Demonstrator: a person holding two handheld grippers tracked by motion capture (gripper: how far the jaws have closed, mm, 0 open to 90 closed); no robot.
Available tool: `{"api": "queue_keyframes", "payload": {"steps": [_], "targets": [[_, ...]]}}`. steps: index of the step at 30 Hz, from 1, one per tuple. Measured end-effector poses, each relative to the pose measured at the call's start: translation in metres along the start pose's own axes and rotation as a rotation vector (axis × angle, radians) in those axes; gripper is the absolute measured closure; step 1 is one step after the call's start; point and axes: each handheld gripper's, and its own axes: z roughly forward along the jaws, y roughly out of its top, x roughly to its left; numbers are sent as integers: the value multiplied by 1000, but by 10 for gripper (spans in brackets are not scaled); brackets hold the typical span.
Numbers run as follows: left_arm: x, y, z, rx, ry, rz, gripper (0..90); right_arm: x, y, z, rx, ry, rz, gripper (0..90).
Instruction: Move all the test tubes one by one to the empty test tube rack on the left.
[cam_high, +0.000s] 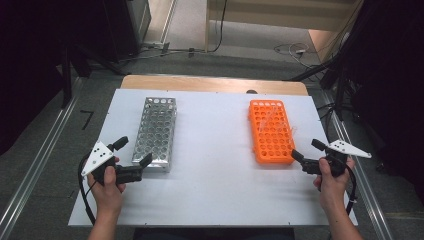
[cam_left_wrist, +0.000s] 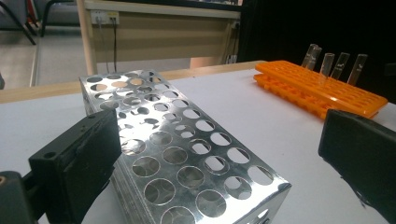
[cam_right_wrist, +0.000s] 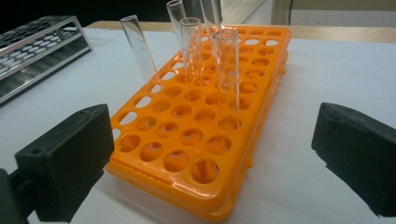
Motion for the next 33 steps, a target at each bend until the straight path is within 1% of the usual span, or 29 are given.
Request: {"api": "queue_keyframes", "payload": {"steps": [2, 3, 5, 6, 8, 10, 11, 12, 14, 16, 18, 19, 20, 21, 22, 24, 25, 27, 28, 30, 31, 33], "targets": [[-1, 1, 1, 0, 1, 2, 0, 0, 1, -1, -1, -2, -1, 0], [-2, 1, 1, -1, -3, 5, 0, 2, 3, -2, 7, -12, -3, 0], [-2, 0, 1, 2, -4, 2, 0, 2, 5, -2, 8, -9, -1, 0], [-3, 1, 1, 4, -4, 2, 0, 3, 10, -2, 18, -10, 13, 12], [-3, 1, 1, -2, -6, -3, 0, 4, 14, -2, 17, 2, 35, 13], [-3, 3, 0, -1, -4, -1, 0, 4, 16, -2, 19, -7, 34, 17], [-3, 3, -1, -3, -5, -3, 0, 5, 19, -1, 25, -21, 35, 23], [-3, 4, -1, -7, -8, -3, 0, 4, 25, 0, 21, -24, 40, 33], [-4, 4, -1, -8, -8, -2, 0, 4, 28, 0, 22, -26, 46, 38], [-4, 5, -1, -9, -8, -1, 0, 1, 35, 5, 28, -29, 54, 53], [-4, 5, -1, -11, -9, -3, 0, -1, 39, 11, 36, -25, 43, 97], [-4, 5, 0, -11, -10, -2, 0, -2, 41, 14, 52, -32, 33, 110], [-4, 6, 0, -12, -9, -5, 0, -2, 41, 14, 52, -32, 33, 110], [-4, 6, 0, -14, -11, -6, 0, -2, 42, 18, 64, -43, 26, 126], [-4, 6, 1, -14, -13, -5, 0, -6, 43, 26, 89, -55, 40, 191], [-4, 6, 1, -10, -15, -2, 0, -10, 41, 33, 107, -40, 59, 256], [-4, 6, 2, -9, -18, -3, 0, -11, 39, 36, 118, -41, 56, 280], [-5, 6, 1, -7, -20, 0, 0, -11, 36, 41, 136, -58, 47, 355], [-5, 6, 1, -6, -20, 0, 0, -11, 34, 43, 143, -51, 49, 384], [-6, 6, 1, -3, -19, 2, 0, -11, 32, 46, 153, -51, 46, 471], [-7, 6, 1, -2, -20, 1, 0, -11, 31, 46, 153, -38, 49, 496], [-8, 6, 2, -2, -22, 3, 0, -9, 27, 46, 142, -29, 50, 562]]}}
